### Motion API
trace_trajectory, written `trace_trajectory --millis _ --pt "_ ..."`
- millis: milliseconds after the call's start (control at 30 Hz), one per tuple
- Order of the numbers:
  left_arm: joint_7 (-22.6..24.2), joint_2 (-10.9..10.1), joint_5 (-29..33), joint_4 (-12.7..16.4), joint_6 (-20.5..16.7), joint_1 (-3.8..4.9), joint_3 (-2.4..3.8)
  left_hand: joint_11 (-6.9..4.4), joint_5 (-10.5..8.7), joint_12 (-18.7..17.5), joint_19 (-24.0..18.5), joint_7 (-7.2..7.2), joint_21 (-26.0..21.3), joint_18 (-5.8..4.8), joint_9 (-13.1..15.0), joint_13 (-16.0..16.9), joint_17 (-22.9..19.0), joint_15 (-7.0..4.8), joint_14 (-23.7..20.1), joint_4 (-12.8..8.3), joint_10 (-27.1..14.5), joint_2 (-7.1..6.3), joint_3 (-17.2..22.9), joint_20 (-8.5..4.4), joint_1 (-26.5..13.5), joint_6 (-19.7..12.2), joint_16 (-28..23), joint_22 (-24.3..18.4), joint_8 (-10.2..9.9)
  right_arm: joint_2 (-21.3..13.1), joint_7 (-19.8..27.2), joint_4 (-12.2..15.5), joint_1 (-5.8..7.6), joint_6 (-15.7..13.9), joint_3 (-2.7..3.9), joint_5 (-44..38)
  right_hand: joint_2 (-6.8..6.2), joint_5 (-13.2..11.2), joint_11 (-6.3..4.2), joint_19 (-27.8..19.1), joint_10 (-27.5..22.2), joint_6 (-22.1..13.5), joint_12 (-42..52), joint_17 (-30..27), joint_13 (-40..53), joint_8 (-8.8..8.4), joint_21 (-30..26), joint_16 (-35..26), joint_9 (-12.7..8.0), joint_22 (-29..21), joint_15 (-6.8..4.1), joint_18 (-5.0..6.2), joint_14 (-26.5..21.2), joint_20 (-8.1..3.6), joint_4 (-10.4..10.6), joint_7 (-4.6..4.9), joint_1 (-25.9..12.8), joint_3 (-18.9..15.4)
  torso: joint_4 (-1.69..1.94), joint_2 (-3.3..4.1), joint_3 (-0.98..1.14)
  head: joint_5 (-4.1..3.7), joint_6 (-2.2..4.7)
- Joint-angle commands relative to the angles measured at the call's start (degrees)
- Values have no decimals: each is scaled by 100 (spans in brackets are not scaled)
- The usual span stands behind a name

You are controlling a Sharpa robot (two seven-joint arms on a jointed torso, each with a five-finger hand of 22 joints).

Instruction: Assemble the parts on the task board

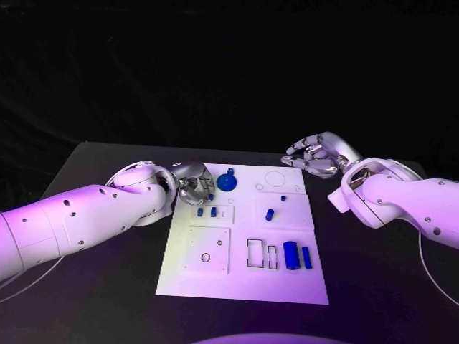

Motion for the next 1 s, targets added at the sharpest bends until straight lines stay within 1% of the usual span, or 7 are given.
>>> trace_trajectory --millis 33,233,333,433,500,700,1000 --pt "52 -53 93 47 -126 0 6 16 22 -57 -107 20 -80 69 -35 -16 -111 22 -81 -13 -126 -81 -61 30 -6 -123 -48 -101 -91 -1 -10 -75 -12 378 -1 -289 -8 29 -13 -181 -839 22 -1081 133 -968 42 -351 -136 1 154 -60 113 240 -7 -56 -20 233 62 -1 0 -2 -3 9" --pt "230 -308 640 194 -314 4 48 79 29 -152 -489 49 -366 150 -101 -70 -660 69 -397 10 -476 -56 -300 90 -18 -277 -239 -553 -199 -16 -27 -178 -44 1065 -3 -909 -395 -382 200 -247 -1083 143 -3779 -265 -3260 134 -663 -397 -58 -26 69 166 159 48 29 98 1136 900 -1 -5 3 -32 21" --pt "418 -448 1259 261 -456 17 82 66 59 -17 -805 54 -698 231 -173 -76 -1338 103 -785 155 -714 115 -1029 128 146 -358 -449 -970 -259 -27 -64 -184 -62 1309 -5 -1367 -556 -415 138 -200 -849 254 -4236 -218 -3737 163 -614 -371 -92 22 76 145 185 75 -19 78 1279 1226 1 -5 8 -74 34" --pt "830 -616 2346 335 -644 48 107 102 63 43 -784 78 -710 222 -192 -80 -1334 112 -759 278 -765 200 -1182 135 152 -334 -405 -987 -256 -35 -157 -162 -89 1521 -6 -2082 -729 -457 109 -120 -552 375 -4590 -126 -4128 162 -491 -319 -143 122 36 116 227 60 -65 31 1369 1608 -2 -2 5 -125 56" --pt "1199 -721 3160 386 -740 65 116 137 65 112 -852 122 -798 217 -195 -80 -2050 137 -1172 339 -774 266 -1185 154 223 -224 -703 -1037 -210 -33 -250 -134 -112 1604 -7 -2607 -805 -461 88 -91 -456 456 -4698 -107 -4272 147 -444 -308 -169 163 20 104 236 43 -78 2 1366 1775 -3 -1 6 -155 71" --pt "1994 -962 5127 570 -1025 86 127 61 63 472 -996 62 -1051 225 -219 -15 -2348 84 -1500 432 -506 267 -912 122 308 -2 -1014 -1190 -90 -2 -579 -41 -194 1713 -18 -3807 -926 -493 70 -32 -333 546 -4836 -116 -4467 116 -341 -314 -204 246 5 81 238 23 -91 -36 1296 1979 -2 4 -4 -249 89" --pt "2619 -1196 6613 794 -1205 90 128 -6 62 745 -1047 -7 -1259 218 -228 43 -2542 23 -1627 446 -339 191 -682 65 300 129 -1274 -1322 26 133 -1037 -24 -298 1628 -39 -4739 -1078 -556 113 -31 -363 527 -5003 -122 -4659 39 -355 -320 -250 252 37 79 241 33 -59 1 1109 2064 5 13 -9 -263 86"
